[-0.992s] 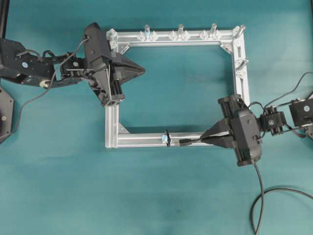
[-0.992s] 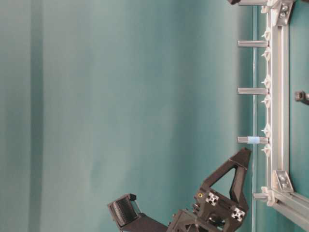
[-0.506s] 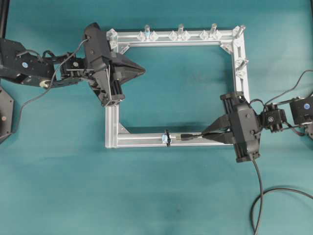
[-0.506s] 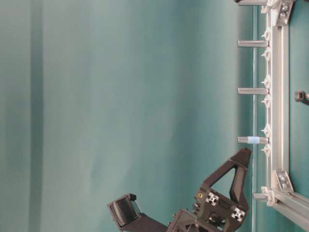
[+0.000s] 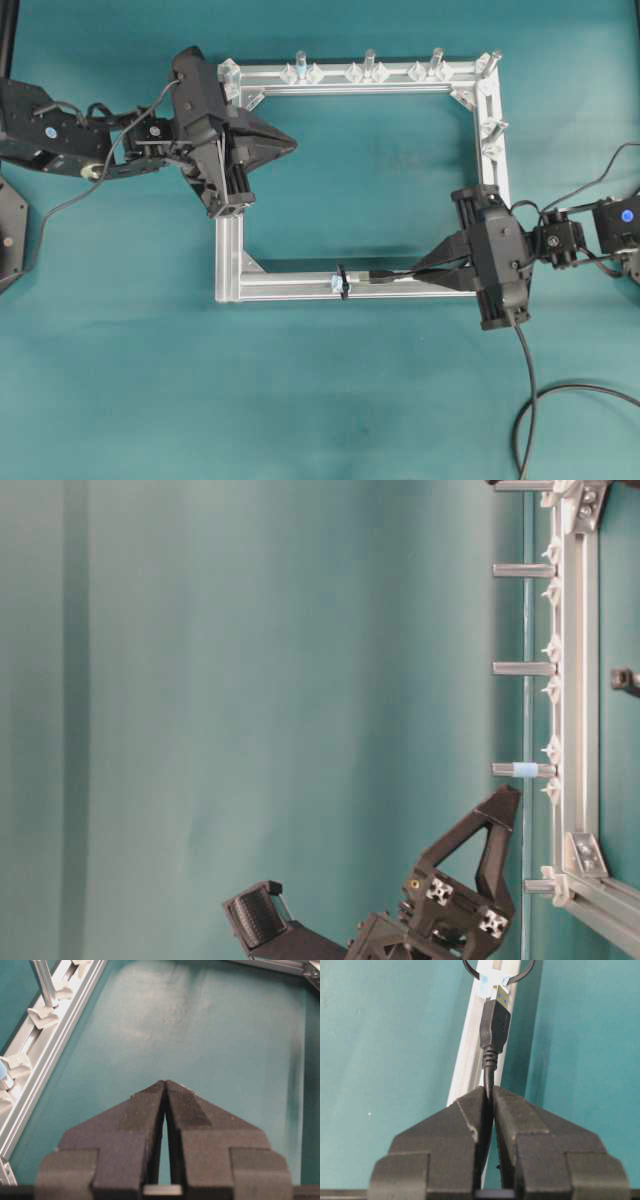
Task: Insert the wire through the string loop located in the center.
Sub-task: 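Push the USB plug through the black zip-tie loop with the right gripper, then move the left gripper to the plug emerging from the loop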
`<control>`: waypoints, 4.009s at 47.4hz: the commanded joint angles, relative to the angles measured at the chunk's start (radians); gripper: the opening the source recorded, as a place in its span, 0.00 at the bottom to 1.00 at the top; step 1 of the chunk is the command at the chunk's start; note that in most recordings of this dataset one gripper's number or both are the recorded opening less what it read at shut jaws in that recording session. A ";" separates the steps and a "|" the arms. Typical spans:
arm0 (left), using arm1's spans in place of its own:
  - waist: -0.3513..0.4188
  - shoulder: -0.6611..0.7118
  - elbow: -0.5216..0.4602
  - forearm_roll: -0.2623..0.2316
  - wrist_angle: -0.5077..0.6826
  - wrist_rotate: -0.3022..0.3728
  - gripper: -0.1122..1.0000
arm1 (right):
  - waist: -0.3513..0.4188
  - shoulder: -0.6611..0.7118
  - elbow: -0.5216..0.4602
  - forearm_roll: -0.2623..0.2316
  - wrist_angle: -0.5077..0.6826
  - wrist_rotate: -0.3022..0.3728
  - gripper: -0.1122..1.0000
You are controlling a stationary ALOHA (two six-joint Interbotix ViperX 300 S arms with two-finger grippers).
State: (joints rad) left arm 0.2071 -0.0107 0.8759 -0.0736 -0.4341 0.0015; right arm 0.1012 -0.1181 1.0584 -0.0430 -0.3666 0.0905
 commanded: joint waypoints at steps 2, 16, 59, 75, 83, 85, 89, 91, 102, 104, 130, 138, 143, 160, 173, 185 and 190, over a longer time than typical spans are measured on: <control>-0.002 -0.025 -0.012 0.003 -0.005 -0.008 0.10 | -0.003 -0.018 -0.011 0.003 -0.011 0.000 0.16; -0.002 -0.026 -0.012 0.003 -0.003 -0.008 0.10 | -0.011 0.002 -0.035 0.003 -0.011 0.000 0.16; -0.003 -0.025 -0.017 0.003 -0.005 -0.008 0.10 | -0.017 0.181 -0.232 0.000 -0.035 -0.005 0.16; -0.003 -0.026 -0.015 0.003 -0.003 -0.008 0.10 | -0.015 0.201 -0.253 0.000 -0.035 -0.003 0.16; -0.003 -0.025 -0.017 0.003 -0.003 -0.008 0.10 | -0.017 0.202 -0.247 0.000 -0.035 -0.005 0.16; -0.003 -0.026 -0.017 0.003 -0.003 -0.008 0.10 | -0.017 0.201 -0.247 0.000 -0.035 -0.005 0.16; -0.008 -0.026 -0.017 0.003 -0.003 -0.008 0.10 | -0.017 0.202 -0.247 -0.002 -0.035 -0.005 0.16; -0.014 -0.025 -0.017 0.003 -0.005 -0.008 0.10 | -0.015 0.202 -0.247 -0.003 -0.035 -0.005 0.16; -0.066 -0.025 -0.017 0.003 -0.003 -0.006 0.10 | -0.017 0.202 -0.242 -0.005 -0.035 -0.006 0.16; -0.077 -0.026 -0.017 0.003 -0.003 -0.006 0.10 | -0.017 0.201 -0.244 -0.005 -0.035 -0.006 0.16; -0.235 -0.025 -0.052 0.003 -0.002 -0.006 0.10 | -0.015 0.202 -0.242 -0.006 -0.035 -0.011 0.16; -0.282 -0.025 -0.069 0.003 0.034 -0.006 0.10 | -0.015 0.202 -0.242 -0.006 -0.035 -0.011 0.16; -0.310 -0.025 -0.074 0.003 0.083 -0.006 0.10 | -0.015 0.201 -0.242 -0.006 -0.035 -0.012 0.16; -0.334 -0.020 -0.080 0.003 0.163 -0.006 0.10 | -0.017 0.202 -0.242 -0.006 -0.035 -0.014 0.16; -0.334 0.003 -0.109 0.003 0.204 -0.003 0.10 | -0.017 0.201 -0.244 -0.006 -0.035 -0.014 0.16; -0.334 0.032 -0.164 0.003 0.299 -0.002 0.19 | -0.015 0.202 -0.242 -0.006 -0.035 -0.014 0.16; -0.334 0.037 -0.173 0.005 0.307 -0.003 0.44 | -0.015 0.201 -0.244 -0.006 -0.037 -0.014 0.16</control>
State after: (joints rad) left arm -0.1243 0.0353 0.7271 -0.0721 -0.1273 0.0015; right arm 0.0874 0.0966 0.8237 -0.0460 -0.3927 0.0782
